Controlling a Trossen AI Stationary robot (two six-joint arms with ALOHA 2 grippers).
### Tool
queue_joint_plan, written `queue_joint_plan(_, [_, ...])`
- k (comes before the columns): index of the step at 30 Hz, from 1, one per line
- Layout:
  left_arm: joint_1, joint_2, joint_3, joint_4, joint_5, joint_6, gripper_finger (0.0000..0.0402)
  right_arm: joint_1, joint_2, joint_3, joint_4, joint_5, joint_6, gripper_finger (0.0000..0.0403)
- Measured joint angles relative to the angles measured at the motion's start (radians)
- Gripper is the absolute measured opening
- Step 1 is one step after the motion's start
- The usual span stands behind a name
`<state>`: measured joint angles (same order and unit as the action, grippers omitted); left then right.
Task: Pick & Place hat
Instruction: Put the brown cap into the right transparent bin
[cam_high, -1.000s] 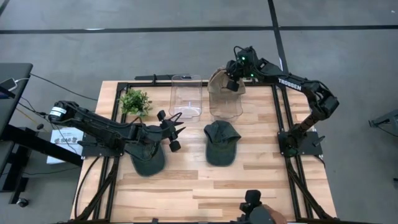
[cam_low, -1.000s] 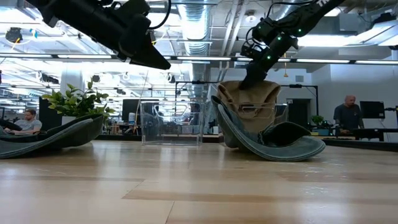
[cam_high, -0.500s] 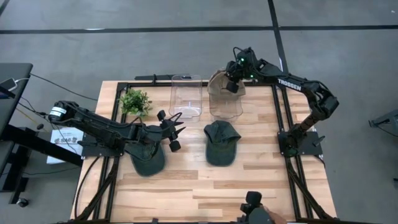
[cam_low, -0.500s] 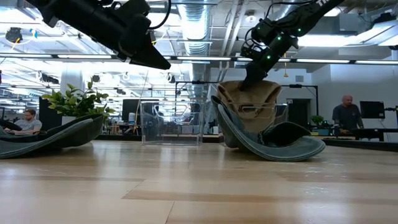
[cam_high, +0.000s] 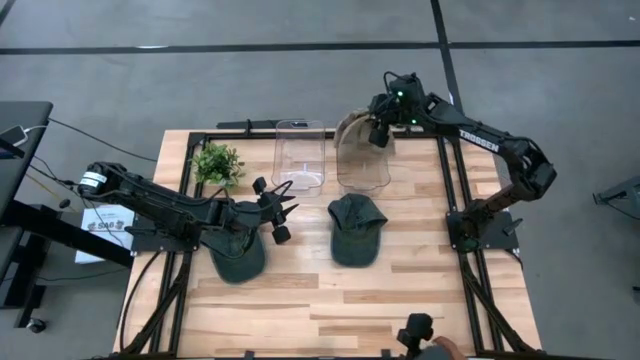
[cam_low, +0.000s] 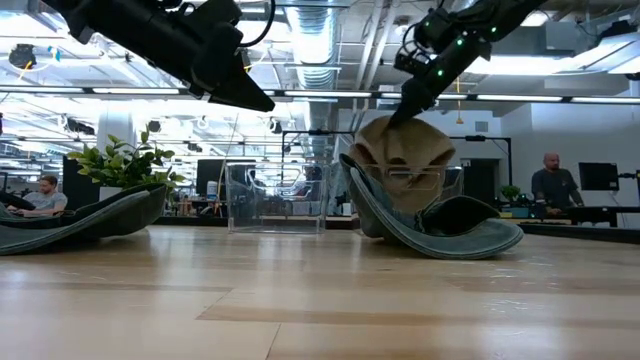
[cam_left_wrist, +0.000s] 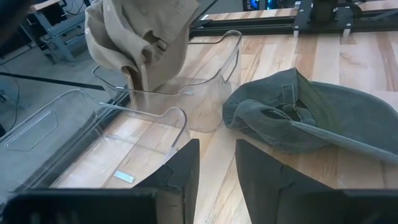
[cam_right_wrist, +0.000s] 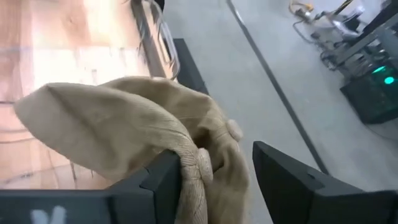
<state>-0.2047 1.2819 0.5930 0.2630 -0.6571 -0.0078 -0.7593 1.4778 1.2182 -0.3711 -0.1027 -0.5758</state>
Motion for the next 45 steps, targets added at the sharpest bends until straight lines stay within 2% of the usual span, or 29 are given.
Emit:
queue_joint_plan(4, [0.0, 0.0, 0.0, 0.0, 0.0, 0.0, 0.0102, -0.002, -0.037, 0.0, -0.024, 0.004, 0.0, 0.0196])
queue_joint_plan(10, [0.0, 0.0, 0.0, 0.0, 0.0, 0.0, 0.0102, -0.002, -0.031, 0.0, -0.047, 0.041, 0.001, 0.0191])
queue_joint_plan(18, [0.0, 0.0, 0.0, 0.0, 0.0, 0.0, 0.0102, -0.002, 0.044, 0.0, 0.015, 0.152, 0.003, 0.016])
queue_joint_plan(24, [0.0, 0.0, 0.0, 0.0, 0.0, 0.001, 0.0102, -0.011, 0.1, 0.0, 0.129, 0.159, -0.003, 0.0131])
queue_joint_plan(28, [0.0, 0.0, 0.0, 0.0, 0.0, 0.003, 0.0102, -0.025, 0.116, 0.0, 0.133, 0.158, -0.028, 0.012])
queue_joint_plan(45, [0.0, 0.0, 0.0, 0.0, 0.0, 0.003, 0.0102, -0.006, 0.039, 0.0, 0.005, 0.147, -0.035, 0.0139])
